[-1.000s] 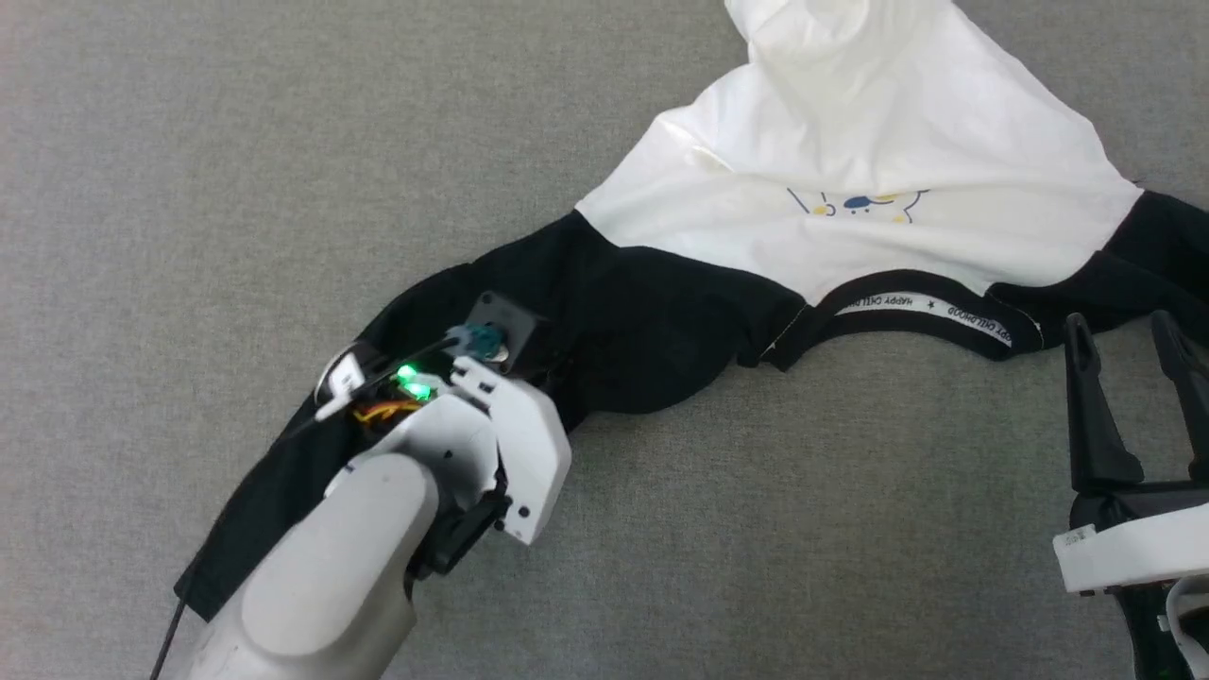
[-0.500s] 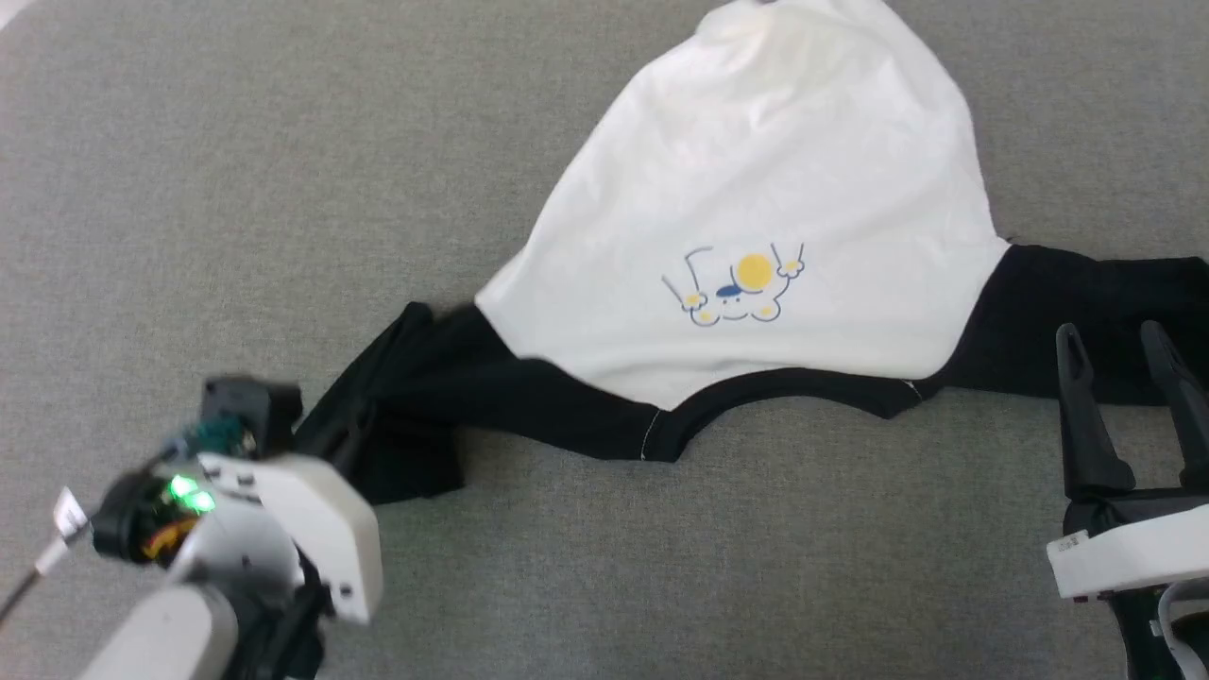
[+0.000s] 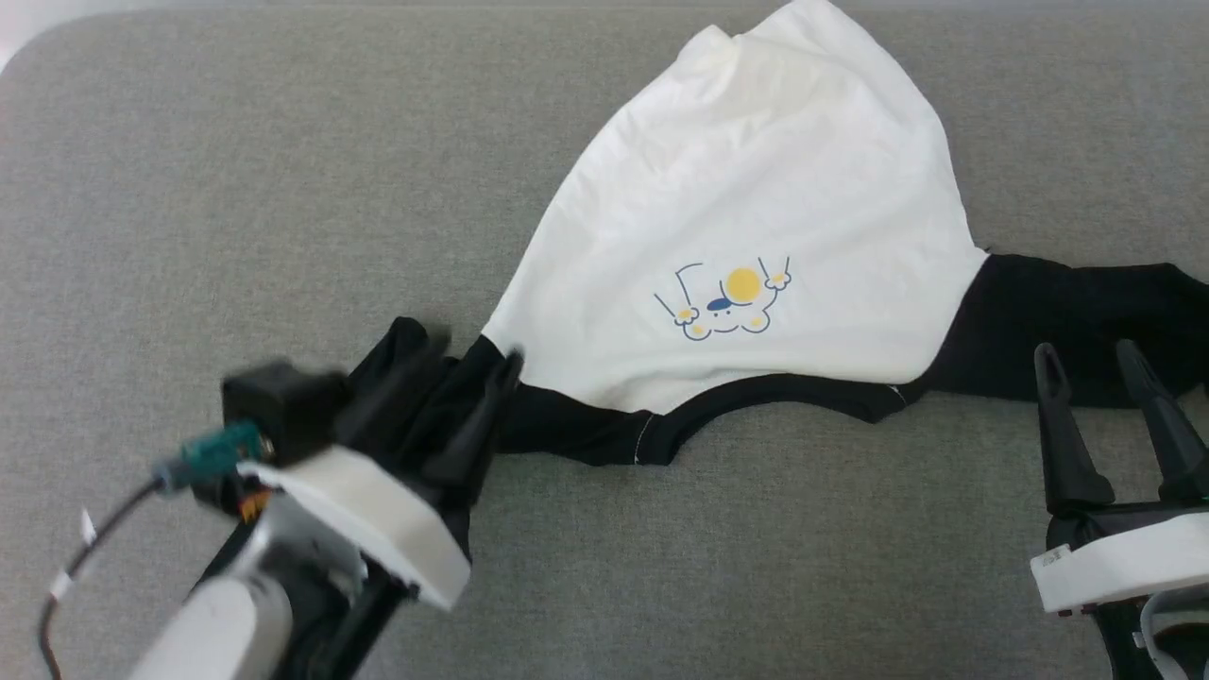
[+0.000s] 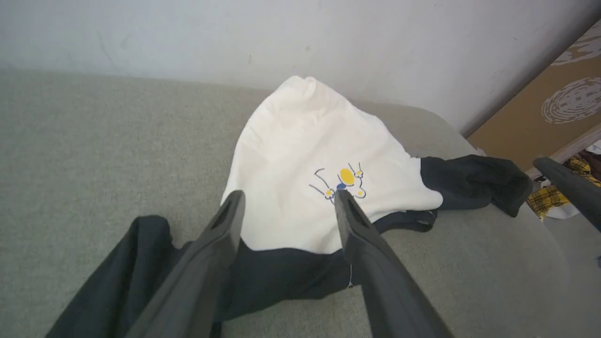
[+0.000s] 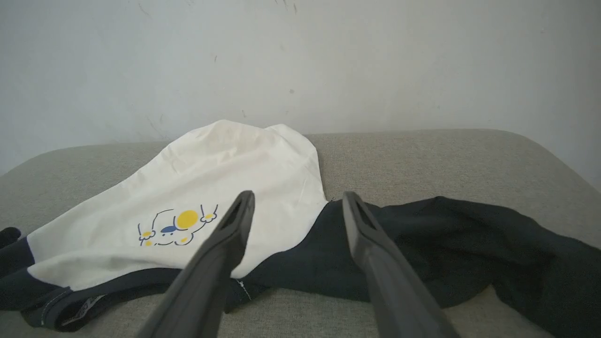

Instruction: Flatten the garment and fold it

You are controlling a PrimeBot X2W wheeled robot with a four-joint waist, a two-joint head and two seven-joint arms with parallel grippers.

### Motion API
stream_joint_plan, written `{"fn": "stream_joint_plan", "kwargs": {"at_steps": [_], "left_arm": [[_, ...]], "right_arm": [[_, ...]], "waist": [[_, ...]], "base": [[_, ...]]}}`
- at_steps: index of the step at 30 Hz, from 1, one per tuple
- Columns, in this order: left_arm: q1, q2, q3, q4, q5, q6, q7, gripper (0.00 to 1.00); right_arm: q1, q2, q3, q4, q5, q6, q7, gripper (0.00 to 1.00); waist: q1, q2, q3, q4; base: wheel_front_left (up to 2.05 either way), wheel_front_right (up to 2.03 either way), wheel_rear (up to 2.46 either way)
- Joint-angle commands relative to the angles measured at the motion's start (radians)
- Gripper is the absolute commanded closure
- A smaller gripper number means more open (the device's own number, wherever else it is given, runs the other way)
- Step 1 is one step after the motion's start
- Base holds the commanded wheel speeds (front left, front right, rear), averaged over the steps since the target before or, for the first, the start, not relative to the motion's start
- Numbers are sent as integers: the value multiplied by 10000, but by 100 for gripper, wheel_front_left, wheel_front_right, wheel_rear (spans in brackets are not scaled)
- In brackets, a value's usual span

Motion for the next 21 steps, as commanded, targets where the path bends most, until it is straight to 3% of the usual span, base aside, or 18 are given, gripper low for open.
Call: {"fn": "stream_joint_plan", "kwargs": {"at_steps": [1,8,12,16,17,21], "left_arm": [[-617,106,41,-219,253,-154,-38,0],[-3460,4,-489,358,1213,-806,391,0],[-5489,-327,-1107,1993,1440,-1502,1171,0],[-6760,-352,-1688,3884,1298,-1971,2835,0],[-7158,-230,-1867,4598,1226,-2056,3695,0],[-7507,-47,-1891,5493,1098,-1978,4623,0]], "right_arm": [[65,12,7,-25,35,-9,32,0],[-163,-23,139,-137,139,-9,-36,0],[-448,-85,218,-217,243,-9,-154,0],[-768,-132,312,-265,347,-9,-304,0],[-914,-137,363,-246,403,-9,-381,0],[-1095,-122,389,-99,500,-9,-556,0]], "waist": [[1,0,40,-48],[1,0,576,-270],[1,0,1126,-557],[1,0,1702,-942],[1,0,1965,-1145],[1,0,2343,-1453]], "base": [[0,0,0],[0,0,0],[0,0,0],[0,0,0],[0,0,0],[0,0,0]]}}
